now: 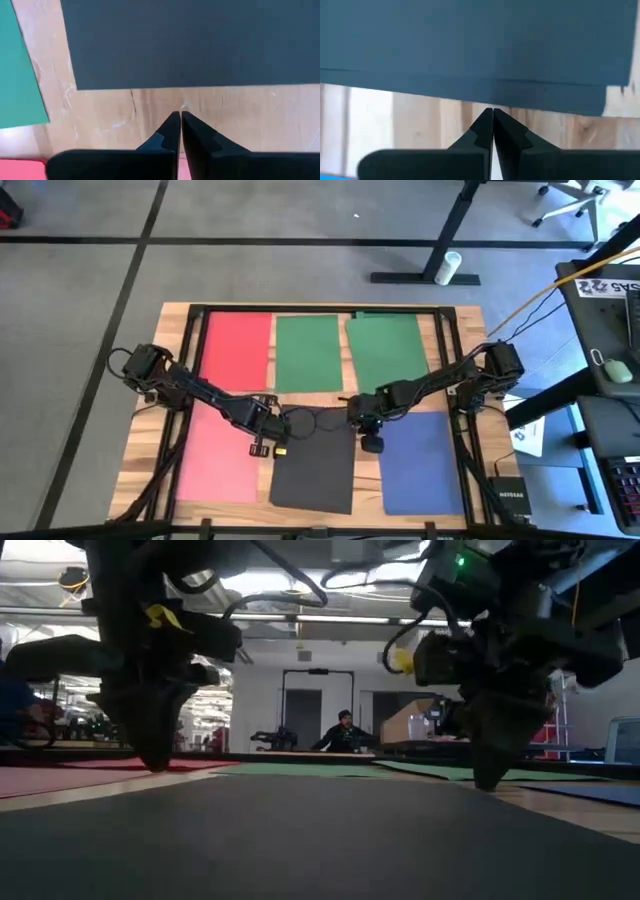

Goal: Organize paper
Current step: Stack the black paper on top of the black paper

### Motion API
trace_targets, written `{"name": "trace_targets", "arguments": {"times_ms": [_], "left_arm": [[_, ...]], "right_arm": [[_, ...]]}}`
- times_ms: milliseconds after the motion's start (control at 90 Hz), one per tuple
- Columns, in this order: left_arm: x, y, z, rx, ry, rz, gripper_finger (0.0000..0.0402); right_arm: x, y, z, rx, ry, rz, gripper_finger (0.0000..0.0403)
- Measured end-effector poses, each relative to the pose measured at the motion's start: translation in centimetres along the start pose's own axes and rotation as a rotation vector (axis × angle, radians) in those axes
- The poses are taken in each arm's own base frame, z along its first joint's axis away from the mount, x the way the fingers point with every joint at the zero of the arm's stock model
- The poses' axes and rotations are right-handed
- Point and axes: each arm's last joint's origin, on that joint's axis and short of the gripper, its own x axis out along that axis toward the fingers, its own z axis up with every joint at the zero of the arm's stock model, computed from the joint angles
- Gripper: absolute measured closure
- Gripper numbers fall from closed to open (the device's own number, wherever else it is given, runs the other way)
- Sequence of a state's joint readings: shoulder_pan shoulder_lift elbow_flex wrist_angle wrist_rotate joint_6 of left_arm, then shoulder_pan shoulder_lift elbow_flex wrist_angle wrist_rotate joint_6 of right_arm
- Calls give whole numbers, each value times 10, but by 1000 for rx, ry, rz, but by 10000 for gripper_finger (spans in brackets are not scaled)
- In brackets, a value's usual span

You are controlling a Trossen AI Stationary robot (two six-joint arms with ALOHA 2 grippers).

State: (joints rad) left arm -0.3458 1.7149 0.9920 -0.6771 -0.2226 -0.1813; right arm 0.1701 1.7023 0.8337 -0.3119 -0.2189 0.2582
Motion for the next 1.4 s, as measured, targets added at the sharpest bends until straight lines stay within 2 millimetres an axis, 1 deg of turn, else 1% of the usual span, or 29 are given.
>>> {"name": "trace_targets", "arguments": {"times_ms": [144,300,422,667,1400], "left_arm": [[4,-2,-1,-10,-24,-21,401],[8,-2,-4,-11,-20,-34,401],[9,-3,-2,-21,-33,-37,401],[20,-6,0,-9,-25,-39,401],[22,-7,5,-30,-72,-58,401]], "right_arm": [[6,-1,1,5,7,8,403],[6,-1,1,4,6,9,403],[6,-1,1,4,5,9,403],[7,-1,1,1,4,3,403],[8,-1,5,-23,-59,-28,403]]}}
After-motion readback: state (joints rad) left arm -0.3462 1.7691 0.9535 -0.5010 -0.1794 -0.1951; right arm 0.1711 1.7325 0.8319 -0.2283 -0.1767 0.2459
